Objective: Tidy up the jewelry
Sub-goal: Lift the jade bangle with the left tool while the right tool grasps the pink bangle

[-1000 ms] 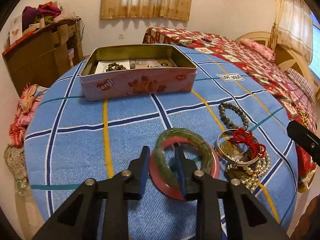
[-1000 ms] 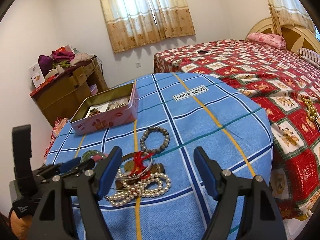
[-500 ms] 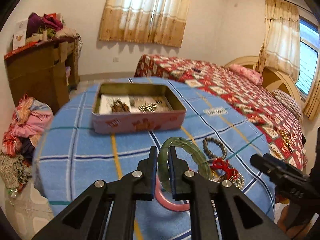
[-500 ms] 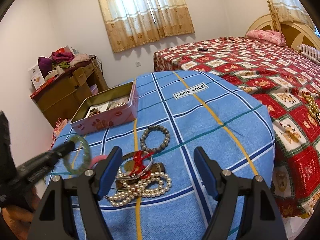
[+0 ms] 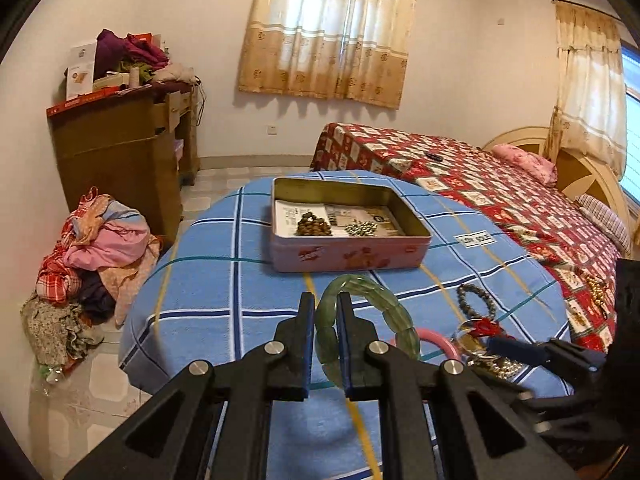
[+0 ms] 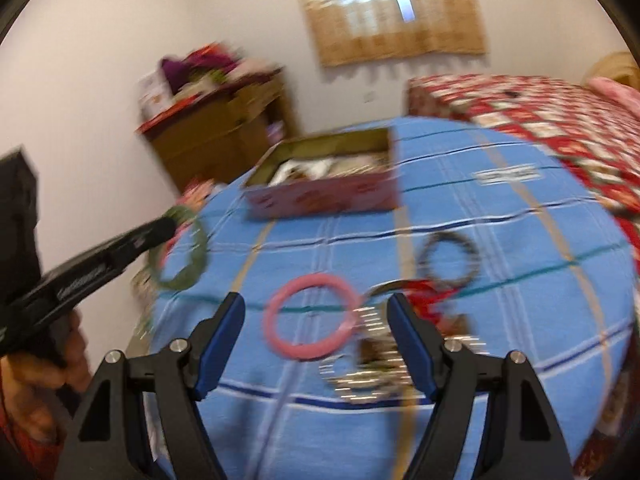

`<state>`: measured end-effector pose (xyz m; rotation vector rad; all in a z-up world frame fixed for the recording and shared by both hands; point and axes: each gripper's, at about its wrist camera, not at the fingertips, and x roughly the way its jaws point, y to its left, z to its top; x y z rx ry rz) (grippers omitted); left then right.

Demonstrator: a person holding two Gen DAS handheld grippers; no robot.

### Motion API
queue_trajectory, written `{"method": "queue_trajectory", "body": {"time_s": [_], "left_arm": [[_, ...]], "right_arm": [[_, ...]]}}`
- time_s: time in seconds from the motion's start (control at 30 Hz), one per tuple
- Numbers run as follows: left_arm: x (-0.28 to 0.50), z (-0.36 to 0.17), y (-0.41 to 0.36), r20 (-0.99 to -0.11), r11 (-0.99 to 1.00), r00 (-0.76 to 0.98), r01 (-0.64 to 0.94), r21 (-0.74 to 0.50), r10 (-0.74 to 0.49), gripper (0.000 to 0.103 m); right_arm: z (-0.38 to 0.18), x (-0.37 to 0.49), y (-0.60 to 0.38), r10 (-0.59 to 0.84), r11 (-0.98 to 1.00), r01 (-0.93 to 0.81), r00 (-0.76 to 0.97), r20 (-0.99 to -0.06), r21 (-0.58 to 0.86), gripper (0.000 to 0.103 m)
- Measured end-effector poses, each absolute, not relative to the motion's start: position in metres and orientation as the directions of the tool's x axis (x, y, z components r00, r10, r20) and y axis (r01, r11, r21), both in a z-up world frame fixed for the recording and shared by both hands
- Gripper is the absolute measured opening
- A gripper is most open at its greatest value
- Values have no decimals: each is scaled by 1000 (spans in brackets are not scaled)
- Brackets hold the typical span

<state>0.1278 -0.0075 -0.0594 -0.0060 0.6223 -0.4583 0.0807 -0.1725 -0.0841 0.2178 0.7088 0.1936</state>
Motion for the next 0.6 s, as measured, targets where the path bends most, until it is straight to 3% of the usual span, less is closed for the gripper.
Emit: {"method": "queue_trajectory", "body": {"time_s": [0.03, 0.4, 0.47, 0.53, 0.6], "left_arm": [[129, -60, -6, -563, 901, 714, 408, -147, -415, 10], [135, -66, 13, -562, 908, 718, 381, -176, -410, 10], [135, -67, 14, -563, 907, 716, 382, -179, -413, 10], [135, -68, 15, -564, 906, 714, 383, -182, -415, 10], [135, -68, 16, -563, 906, 715, 380, -184, -414, 10]], "right_arm": [[-87, 88, -165, 253, 962, -118, 726, -639, 247, 63], [-102, 118, -131, 241, 967, -225, 639, -731, 121, 63], [-108, 120, -119, 217, 967, -243, 625, -750, 77, 56], [-116, 127, -114, 210, 967, -241, 588, -781, 79, 40], [-121, 129, -115, 210, 969, -228, 580, -787, 91, 35]]}}
